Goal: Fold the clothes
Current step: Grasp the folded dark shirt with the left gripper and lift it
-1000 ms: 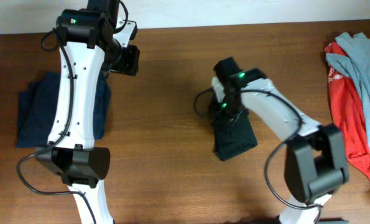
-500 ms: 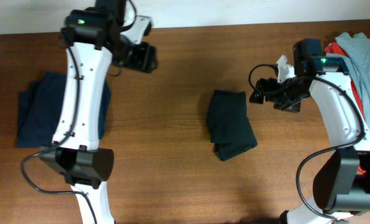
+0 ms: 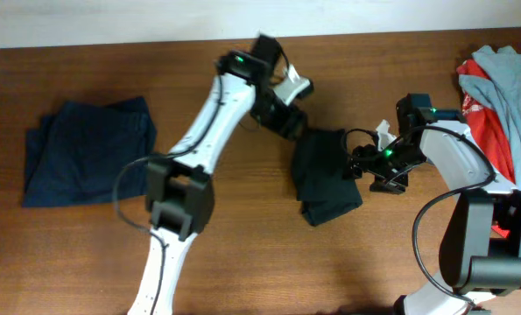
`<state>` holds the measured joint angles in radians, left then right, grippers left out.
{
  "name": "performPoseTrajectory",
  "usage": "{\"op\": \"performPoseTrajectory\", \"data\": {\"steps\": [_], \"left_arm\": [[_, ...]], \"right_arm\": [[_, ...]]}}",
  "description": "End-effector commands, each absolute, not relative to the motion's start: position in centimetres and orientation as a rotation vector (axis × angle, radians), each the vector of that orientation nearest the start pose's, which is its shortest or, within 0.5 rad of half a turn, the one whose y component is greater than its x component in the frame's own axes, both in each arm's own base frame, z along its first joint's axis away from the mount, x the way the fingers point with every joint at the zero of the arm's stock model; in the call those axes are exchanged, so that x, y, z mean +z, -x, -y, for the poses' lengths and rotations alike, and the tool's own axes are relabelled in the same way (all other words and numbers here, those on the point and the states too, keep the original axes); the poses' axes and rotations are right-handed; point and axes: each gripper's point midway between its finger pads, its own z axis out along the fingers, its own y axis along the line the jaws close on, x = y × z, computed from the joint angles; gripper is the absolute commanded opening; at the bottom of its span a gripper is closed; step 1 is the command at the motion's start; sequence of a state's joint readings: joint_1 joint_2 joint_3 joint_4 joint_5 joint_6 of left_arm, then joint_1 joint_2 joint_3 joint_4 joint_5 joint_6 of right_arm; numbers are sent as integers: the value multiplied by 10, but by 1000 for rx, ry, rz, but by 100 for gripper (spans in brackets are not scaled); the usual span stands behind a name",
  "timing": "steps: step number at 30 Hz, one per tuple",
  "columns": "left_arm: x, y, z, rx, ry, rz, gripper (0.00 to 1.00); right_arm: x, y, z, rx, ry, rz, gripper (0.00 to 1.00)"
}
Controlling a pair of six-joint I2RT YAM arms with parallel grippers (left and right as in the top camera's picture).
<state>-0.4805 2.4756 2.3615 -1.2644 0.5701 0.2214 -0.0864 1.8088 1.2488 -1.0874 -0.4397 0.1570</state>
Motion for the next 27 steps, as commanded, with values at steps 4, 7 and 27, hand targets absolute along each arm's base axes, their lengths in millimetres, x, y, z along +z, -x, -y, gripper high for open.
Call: {"op": "performPoseTrajectory", "data": {"steps": [4, 7, 27], "left_arm": [[50, -406, 327, -945, -1086, -2790, 73], [37, -406, 327, -951, -1042, -2838, 76], [-26, -361, 366, -1143, -1067, -2960, 76]], "right_arm": [[65, -311, -52, 778, -298, -3095, 79], [72, -317, -64, 904, -215, -3035, 80], [53, -329, -63, 881, -383, -2985, 4]]}}
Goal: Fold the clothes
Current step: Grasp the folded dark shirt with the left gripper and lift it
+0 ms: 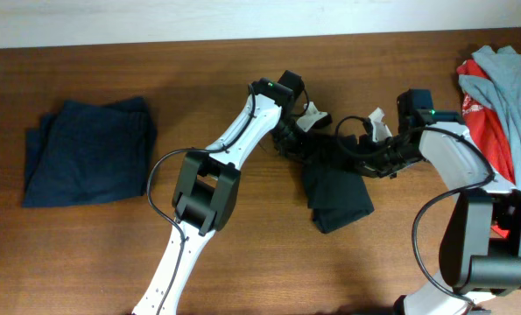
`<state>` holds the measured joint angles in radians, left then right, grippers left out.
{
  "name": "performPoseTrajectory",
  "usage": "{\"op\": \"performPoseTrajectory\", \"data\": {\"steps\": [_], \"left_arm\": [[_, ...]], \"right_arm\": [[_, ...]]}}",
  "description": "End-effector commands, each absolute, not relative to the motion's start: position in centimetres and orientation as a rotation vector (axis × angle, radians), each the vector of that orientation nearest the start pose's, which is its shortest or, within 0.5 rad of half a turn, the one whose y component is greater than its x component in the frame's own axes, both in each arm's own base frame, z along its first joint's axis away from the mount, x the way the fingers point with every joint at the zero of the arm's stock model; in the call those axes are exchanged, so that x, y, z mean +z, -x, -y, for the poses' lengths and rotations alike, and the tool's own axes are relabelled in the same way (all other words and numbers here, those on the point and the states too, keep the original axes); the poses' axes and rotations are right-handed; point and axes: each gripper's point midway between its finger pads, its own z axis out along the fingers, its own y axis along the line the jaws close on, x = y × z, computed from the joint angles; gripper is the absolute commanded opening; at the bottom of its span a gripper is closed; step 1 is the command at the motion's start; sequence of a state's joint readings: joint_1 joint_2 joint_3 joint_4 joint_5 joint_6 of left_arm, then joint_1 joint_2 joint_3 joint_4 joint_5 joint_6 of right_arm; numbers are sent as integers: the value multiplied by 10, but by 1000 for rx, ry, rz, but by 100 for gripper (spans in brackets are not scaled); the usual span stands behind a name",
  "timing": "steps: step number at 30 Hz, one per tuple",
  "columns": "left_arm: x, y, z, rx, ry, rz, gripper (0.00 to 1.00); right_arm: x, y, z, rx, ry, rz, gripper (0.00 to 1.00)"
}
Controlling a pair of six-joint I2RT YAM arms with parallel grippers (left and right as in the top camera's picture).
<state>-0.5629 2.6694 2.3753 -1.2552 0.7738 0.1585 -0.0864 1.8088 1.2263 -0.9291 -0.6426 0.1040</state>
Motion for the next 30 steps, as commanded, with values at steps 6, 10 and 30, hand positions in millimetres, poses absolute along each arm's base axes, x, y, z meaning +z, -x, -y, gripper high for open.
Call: {"op": "performPoseTrajectory", "data": {"steps": [6, 10, 30], "left_arm": [[-18, -358, 373, -1244, -1056, -2929, 76], [-14, -356, 379, -1299, -1057, -2905, 76], [-7, -312, 429, -1385, -1245, -2811, 9]], "right_arm": [[9, -303, -37, 609, -596, -3073, 4], [-5, -297, -38, 610, -602, -3059, 4], [-9, -296, -39, 616, -608, -3049, 4]]}}
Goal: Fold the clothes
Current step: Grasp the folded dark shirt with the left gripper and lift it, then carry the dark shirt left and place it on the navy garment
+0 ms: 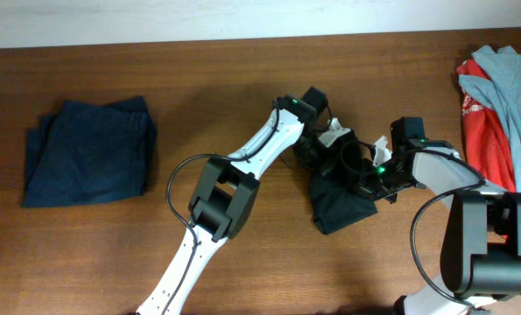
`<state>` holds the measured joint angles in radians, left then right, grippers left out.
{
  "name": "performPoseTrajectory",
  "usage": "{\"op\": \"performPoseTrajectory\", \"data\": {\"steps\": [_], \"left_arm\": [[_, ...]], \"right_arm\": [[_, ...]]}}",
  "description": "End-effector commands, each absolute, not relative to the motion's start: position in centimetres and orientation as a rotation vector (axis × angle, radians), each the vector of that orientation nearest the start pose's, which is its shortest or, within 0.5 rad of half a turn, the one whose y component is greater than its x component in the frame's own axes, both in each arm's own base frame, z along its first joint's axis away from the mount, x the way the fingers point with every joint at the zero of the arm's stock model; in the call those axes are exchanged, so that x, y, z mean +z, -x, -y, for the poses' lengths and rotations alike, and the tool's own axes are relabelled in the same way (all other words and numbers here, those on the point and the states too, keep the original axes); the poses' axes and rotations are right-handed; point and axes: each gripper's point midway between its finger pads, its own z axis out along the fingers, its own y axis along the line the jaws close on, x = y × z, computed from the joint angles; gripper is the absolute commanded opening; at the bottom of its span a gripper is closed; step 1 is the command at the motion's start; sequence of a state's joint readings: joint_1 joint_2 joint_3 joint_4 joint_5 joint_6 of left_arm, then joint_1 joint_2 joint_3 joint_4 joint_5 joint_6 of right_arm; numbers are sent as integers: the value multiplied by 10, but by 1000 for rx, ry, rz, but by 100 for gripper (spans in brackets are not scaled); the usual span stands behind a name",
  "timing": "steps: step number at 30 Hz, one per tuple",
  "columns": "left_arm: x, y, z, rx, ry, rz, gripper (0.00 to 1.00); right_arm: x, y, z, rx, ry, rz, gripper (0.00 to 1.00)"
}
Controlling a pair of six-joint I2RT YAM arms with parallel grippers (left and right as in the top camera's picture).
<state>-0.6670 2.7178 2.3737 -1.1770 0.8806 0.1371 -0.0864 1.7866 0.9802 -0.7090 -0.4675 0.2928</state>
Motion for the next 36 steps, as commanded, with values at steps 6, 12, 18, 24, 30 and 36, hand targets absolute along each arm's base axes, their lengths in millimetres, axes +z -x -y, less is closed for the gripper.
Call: {"op": "performPoseTrajectory", "data": {"steps": [6, 12, 18, 24, 30, 36], "left_arm": [[-3, -330, 412, -1380, -1145, -2852, 1], [32, -382, 360, -1319, -933, -2892, 1], [113, -443, 279, -1129, -681, -2840, 1], [184, -485, 182, -929, -365, -2750, 1], [208, -503, 64, -859, 8, -2711, 0], [179, -493, -48, -848, 411, -2730, 1]], "right_arm": [[9, -295, -54, 772, -523, -3034, 4], [76, -314, -56, 782, -406, -2868, 4], [153, -328, -54, 739, -283, -2639, 4], [161, -322, -55, 739, -287, -2640, 4], [159, -321, -55, 737, -290, -2644, 4], [159, -321, -55, 736, -290, -2645, 4]]}}
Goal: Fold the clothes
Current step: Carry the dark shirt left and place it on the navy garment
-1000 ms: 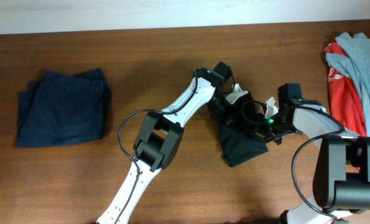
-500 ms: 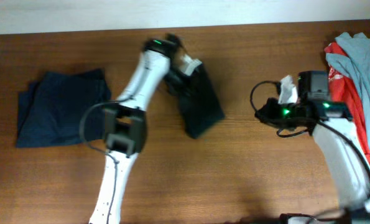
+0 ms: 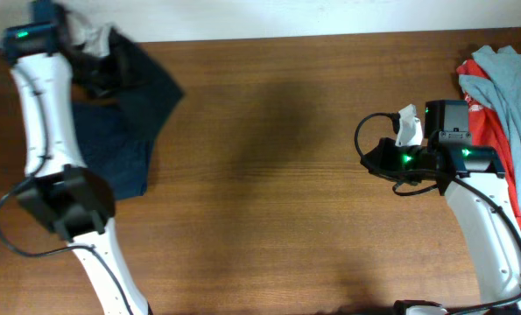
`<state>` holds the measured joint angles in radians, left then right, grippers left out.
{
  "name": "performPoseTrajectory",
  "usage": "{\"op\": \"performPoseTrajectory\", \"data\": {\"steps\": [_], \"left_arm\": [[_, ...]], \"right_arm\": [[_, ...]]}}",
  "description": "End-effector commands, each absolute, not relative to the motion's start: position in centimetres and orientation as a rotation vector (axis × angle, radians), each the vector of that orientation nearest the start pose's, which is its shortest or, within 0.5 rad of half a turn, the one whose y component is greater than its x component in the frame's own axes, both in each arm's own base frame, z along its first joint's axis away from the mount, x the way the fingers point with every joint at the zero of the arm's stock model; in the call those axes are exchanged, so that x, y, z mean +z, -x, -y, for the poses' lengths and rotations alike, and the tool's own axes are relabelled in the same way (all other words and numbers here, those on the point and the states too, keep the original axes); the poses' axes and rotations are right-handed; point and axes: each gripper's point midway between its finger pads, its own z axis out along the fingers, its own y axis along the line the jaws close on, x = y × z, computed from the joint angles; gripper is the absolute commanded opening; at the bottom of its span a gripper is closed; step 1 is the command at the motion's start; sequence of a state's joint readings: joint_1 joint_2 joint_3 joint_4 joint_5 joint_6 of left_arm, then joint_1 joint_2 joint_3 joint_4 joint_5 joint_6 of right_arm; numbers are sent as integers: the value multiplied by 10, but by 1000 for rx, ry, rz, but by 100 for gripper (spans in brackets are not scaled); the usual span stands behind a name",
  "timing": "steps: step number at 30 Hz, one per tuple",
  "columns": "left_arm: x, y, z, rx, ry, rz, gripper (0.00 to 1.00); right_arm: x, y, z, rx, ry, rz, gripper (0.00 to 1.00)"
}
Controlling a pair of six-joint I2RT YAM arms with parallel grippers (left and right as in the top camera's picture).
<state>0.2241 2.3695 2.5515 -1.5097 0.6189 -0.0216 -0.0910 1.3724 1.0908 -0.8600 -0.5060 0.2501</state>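
A black garment (image 3: 142, 77) hangs partly unfolded at the table's far left corner, held up by my left gripper (image 3: 98, 54), which is shut on its upper edge. The garment's lower part drapes over the top of a folded navy garment (image 3: 111, 153) lying flat beneath it. My right gripper (image 3: 376, 159) hovers over bare wood at the right with no cloth in it. Its fingers show only as a dark blob, so how its jaws stand is unclear.
A pile of unfolded clothes sits at the right edge, a grey shirt (image 3: 505, 74) lying on top of a red one (image 3: 492, 144). The wooden table (image 3: 269, 175) runs back to a white wall. The right arm's base stands in front of the pile.
The black garment was at mid-table between both grippers. Now my left gripper holds it at the far left above the navy garment. The right gripper is off the cloth and farther right.
At first the folded black garment lay mid-table with both grippers at its edges. Then both were closer together at its top edge, and later pressed in on the bundle. Now the left gripper alone holds it over the navy stack at the left.
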Motion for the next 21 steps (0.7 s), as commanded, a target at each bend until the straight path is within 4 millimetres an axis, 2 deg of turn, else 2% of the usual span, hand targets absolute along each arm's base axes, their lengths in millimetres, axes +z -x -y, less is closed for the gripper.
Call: {"op": "performPoseTrajectory", "data": {"steps": [1, 3, 5, 7, 14, 18, 21], "left_arm": [[176, -489, -58, -867, 458, -2729, 1], [172, -483, -70, -920, 519, -2720, 1], [172, -480, -73, -1007, 557, -2693, 1], [176, -480, -69, -1069, 557, -2668, 1], [179, -494, -41, -1070, 488, -2661, 1], [172, -497, -33, -992, 487, -2705, 1], [157, -489, -48, -812, 524, -2791, 1]], "right_arm": [[159, -321, -55, 736, -290, -2645, 4], [159, -322, -53, 721, -294, -2647, 4], [157, -322, -50, 694, -301, -2650, 4], [156, -322, -47, 671, -307, -2654, 4], [155, -321, -46, 663, -316, -2660, 4], [153, -318, -46, 664, -324, -2677, 4], [153, -316, -46, 665, -327, -2682, 4]]}}
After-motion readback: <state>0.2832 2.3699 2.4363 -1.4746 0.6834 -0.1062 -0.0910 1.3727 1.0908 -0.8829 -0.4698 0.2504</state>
